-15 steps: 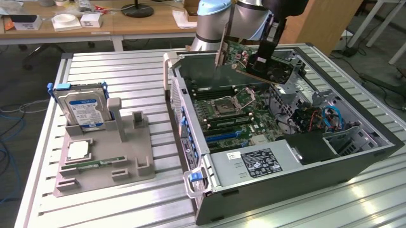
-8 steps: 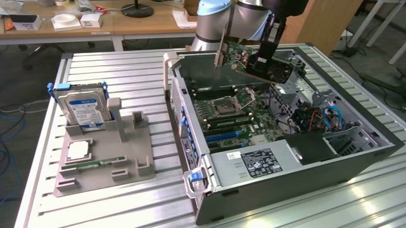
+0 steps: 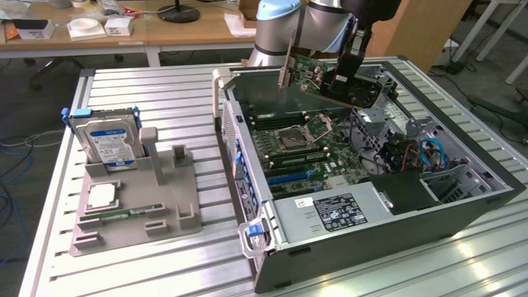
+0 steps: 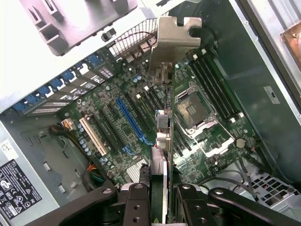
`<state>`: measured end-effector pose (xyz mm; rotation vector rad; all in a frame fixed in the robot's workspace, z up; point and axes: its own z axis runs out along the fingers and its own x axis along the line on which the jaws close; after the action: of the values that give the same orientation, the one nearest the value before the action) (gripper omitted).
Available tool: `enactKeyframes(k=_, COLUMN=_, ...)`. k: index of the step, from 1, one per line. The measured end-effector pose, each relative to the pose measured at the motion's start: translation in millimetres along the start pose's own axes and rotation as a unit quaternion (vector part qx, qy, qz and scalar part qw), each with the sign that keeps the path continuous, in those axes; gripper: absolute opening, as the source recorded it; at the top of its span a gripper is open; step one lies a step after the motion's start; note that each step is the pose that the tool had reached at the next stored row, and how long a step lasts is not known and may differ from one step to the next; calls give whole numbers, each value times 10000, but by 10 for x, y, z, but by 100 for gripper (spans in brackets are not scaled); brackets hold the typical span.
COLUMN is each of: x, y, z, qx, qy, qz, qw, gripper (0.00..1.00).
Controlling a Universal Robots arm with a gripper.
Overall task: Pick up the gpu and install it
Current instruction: 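Insert the gpu into the slot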
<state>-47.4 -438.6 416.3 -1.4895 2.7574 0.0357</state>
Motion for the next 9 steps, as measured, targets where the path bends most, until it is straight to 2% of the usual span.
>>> enactKeyframes(k=9, x=0, y=0, z=0, qx=-4, qy=3, qz=-232, qw=9997, gripper=27)
